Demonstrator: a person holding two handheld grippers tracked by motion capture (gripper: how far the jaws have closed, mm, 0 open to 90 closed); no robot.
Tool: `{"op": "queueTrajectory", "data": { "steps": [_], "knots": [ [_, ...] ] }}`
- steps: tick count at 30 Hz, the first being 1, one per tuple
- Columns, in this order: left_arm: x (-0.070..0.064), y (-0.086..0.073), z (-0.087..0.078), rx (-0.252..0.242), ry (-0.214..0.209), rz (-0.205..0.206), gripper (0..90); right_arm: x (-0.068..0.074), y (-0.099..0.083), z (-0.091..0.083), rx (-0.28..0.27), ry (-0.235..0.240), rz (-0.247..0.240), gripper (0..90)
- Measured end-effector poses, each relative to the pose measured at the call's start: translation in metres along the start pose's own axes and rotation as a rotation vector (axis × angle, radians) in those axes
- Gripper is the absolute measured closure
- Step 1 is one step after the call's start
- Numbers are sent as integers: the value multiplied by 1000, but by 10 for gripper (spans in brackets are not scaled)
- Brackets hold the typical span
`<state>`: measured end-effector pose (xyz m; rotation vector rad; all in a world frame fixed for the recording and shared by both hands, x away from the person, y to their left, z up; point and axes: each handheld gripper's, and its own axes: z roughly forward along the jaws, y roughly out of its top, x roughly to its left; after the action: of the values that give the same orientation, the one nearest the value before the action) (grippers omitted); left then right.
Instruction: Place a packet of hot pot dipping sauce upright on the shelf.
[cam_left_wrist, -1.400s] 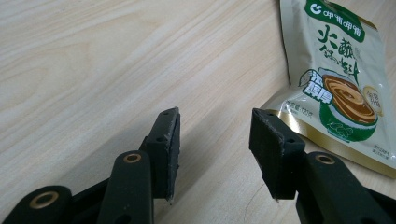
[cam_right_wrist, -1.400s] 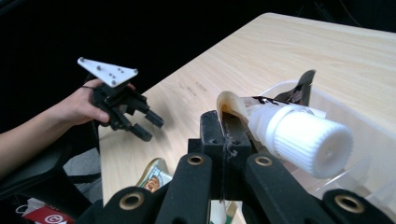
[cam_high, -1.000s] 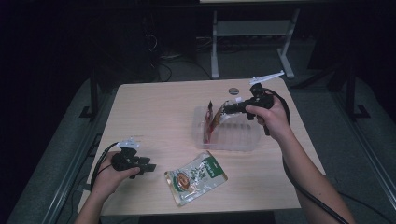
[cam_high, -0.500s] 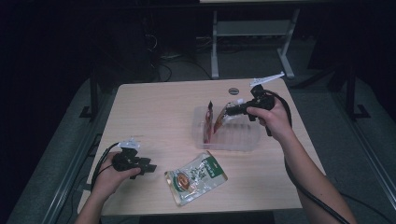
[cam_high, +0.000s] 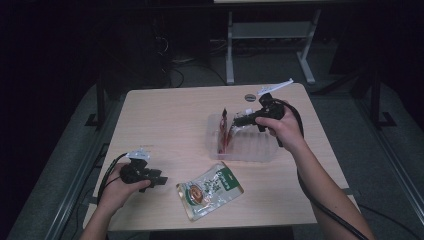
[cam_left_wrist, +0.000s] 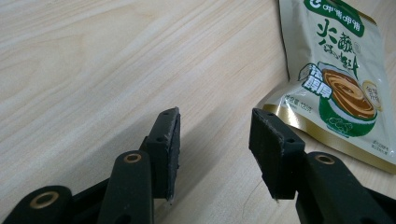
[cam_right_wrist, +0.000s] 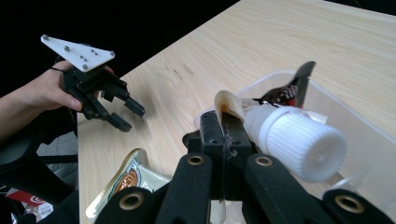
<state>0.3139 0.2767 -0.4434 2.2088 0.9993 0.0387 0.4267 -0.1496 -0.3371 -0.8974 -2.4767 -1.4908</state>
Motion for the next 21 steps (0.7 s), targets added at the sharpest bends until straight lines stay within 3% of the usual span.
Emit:
{"op": "queueTrajectory", "data": {
  "steps": [7, 21],
  "knots": [
    [-1, 0, 0, -2, -1, -4, 531, 2, 5, 14, 16, 13, -11, 900],
    [0, 0, 1, 6, -7, -3, 523, -11, -1, 27, 21, 24, 36, 900]
  ]
}}
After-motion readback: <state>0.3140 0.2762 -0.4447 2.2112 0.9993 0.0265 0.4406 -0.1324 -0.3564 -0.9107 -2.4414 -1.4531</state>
